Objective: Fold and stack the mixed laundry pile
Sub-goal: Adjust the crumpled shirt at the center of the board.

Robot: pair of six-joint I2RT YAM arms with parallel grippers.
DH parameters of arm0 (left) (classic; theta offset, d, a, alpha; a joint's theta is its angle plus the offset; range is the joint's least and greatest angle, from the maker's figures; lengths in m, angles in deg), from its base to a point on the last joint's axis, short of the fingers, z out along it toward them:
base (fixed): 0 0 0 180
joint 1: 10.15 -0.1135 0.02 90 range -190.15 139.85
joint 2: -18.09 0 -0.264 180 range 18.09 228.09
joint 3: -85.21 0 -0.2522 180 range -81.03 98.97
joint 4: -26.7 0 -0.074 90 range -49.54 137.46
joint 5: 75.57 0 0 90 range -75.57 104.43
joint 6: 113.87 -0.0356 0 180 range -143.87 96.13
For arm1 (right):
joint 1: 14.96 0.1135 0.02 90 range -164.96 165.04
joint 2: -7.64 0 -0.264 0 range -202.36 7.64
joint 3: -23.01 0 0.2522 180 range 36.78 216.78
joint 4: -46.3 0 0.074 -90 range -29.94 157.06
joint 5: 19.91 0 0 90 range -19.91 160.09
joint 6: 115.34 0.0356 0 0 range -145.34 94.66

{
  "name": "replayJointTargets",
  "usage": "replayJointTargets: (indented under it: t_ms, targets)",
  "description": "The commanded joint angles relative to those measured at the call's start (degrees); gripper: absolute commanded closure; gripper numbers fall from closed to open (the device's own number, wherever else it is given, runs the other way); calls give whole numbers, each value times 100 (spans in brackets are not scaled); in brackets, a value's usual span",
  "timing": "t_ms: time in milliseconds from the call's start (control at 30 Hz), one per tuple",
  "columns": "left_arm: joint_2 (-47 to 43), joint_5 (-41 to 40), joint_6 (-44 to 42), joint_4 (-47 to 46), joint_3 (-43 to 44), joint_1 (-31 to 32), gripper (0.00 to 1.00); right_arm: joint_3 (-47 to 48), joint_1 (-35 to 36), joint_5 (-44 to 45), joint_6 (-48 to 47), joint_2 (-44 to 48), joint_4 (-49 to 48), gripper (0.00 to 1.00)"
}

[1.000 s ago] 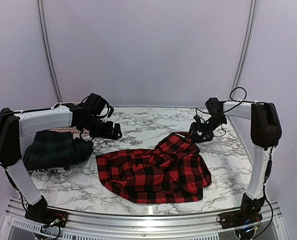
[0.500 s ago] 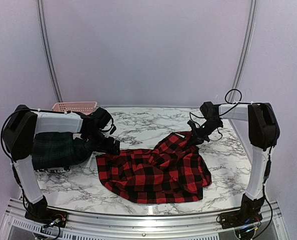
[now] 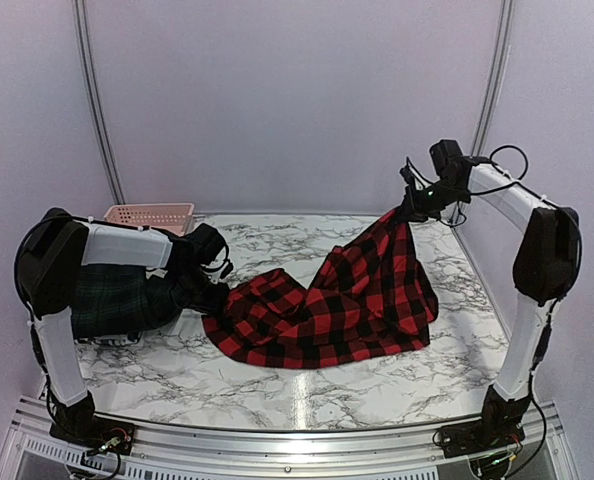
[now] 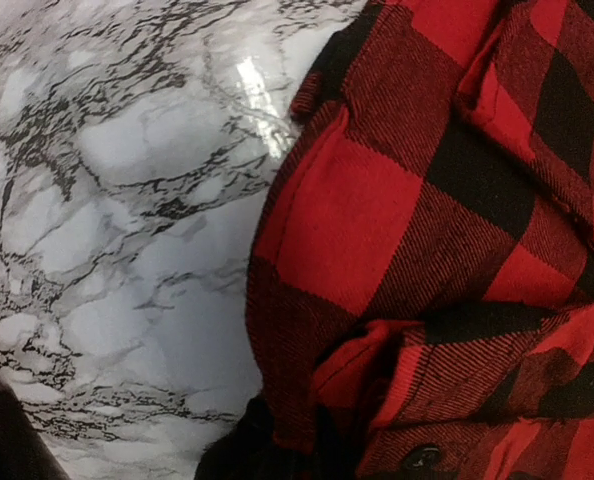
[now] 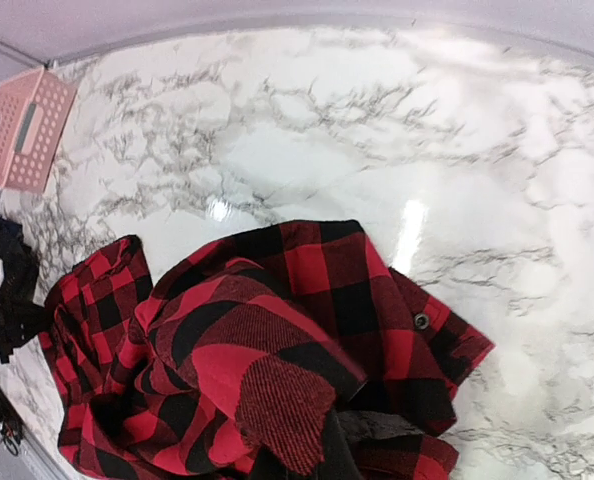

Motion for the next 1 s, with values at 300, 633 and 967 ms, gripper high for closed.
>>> replayJointTargets:
  t_ms: [300,633,967]
  targets:
    - [-916,171,-95,450,-508,3,100,-2598,69,-114,149,1653,187,100]
    - [-1717,140,17,804,-1519,-6,90,-5519,491,-691,543,2997,-260,83]
    - [-1215,-242,13,584,-22,-53,26,-3120,-359,-65,672,1870,-260,22]
